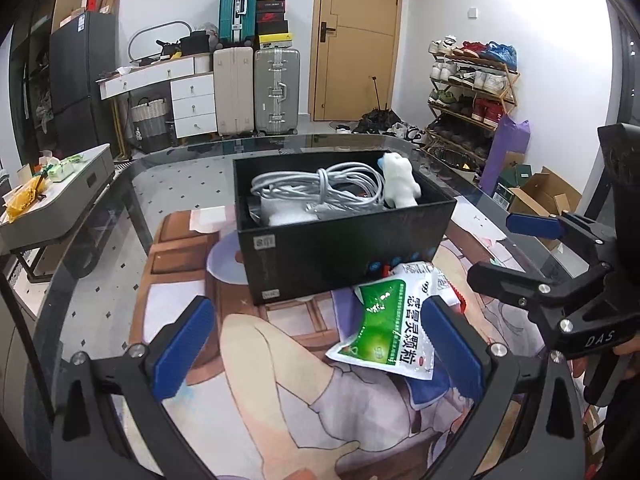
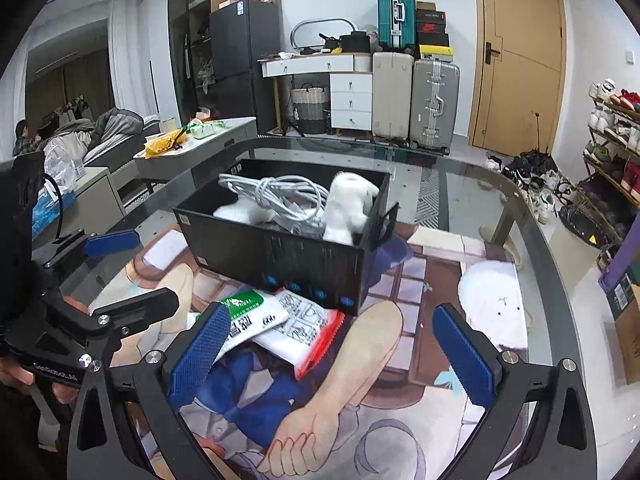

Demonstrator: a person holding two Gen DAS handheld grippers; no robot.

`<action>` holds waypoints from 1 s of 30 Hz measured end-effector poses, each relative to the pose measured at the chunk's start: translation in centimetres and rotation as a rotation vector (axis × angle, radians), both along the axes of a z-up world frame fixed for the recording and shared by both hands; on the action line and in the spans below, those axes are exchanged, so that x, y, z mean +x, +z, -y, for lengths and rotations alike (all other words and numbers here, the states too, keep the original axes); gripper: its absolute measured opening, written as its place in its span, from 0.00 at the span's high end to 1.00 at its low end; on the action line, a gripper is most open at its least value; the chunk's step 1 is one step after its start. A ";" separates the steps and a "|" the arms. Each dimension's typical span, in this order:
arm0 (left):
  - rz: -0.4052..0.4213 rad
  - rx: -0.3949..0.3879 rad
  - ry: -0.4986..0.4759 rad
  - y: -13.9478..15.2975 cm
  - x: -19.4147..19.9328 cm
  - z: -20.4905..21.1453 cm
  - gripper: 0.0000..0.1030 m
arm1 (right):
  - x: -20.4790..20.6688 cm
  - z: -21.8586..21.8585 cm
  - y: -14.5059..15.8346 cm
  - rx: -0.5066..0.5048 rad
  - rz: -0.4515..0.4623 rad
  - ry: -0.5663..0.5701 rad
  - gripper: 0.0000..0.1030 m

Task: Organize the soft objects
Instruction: 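Move left tool to green medicine packet while right tool approaches white-and-red packet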

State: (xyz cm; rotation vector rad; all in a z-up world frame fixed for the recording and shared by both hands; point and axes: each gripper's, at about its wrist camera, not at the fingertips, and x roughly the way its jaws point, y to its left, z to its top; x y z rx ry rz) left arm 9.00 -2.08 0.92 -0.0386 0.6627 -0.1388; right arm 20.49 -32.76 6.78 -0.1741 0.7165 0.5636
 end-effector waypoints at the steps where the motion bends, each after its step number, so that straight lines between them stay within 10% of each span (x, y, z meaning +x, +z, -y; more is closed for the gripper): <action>1: -0.001 -0.002 0.000 -0.1 0.0 0.0 0.00 | 0.0 0.1 -0.1 0.005 -0.004 -0.002 0.01; 30: -0.159 0.090 -0.162 -2.1 2.9 4.3 0.00 | 1.6 2.2 -2.7 -0.074 -0.078 -0.058 0.01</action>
